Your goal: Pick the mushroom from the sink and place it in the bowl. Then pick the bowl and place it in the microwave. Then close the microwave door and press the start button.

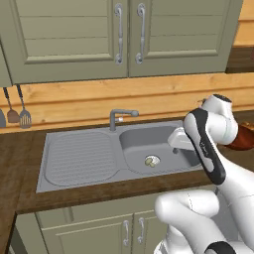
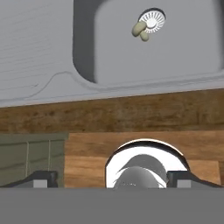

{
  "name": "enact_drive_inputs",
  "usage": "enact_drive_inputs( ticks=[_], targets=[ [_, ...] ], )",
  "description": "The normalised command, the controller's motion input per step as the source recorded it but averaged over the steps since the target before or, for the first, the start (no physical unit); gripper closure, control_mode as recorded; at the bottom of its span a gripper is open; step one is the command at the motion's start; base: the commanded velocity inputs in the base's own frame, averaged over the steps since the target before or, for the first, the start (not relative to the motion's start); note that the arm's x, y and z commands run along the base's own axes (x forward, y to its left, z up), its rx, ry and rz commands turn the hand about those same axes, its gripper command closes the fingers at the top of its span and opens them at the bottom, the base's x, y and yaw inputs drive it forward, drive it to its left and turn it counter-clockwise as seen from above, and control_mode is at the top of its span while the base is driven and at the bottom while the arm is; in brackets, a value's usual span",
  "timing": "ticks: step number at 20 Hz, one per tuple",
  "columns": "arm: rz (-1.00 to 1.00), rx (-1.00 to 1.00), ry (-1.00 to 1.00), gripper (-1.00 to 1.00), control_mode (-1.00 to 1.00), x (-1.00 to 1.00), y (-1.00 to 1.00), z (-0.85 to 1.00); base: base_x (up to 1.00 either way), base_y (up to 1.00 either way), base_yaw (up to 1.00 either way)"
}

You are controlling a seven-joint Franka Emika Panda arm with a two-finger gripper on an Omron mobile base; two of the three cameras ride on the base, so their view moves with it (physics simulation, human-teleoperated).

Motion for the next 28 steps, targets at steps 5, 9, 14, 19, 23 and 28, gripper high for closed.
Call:
enact_drive_inputs(
  ticks=[5,9,14,19,23,28],
  targets=[
    [0.00,0.08,0.02,-1.00,-1.00,0.64,-0.10,-0.49,0.00,0.00,0.00],
    [0.00,0.05,0.04,-1.00,-1.00,0.60,-0.10,-0.43,0.00,0.00,0.00],
    [0.01,0.06,0.19,-1.00,-1.00,0.48,-0.11,-0.30,0.00,0.00,0.00],
    [0.00,0.02,0.09,-1.00,-1.00,0.57,-0.01,-0.35,0.00,0.00,0.00],
    [0.00,0.00,0.01,-1.00,-1.00,0.51,0.00,-0.34,0.00,0.00,0.00],
    [0.00,0.00,0.00,-1.00,-1.00,0.31,0.00,-0.42,0.00,0.00,0.00]
  ],
)
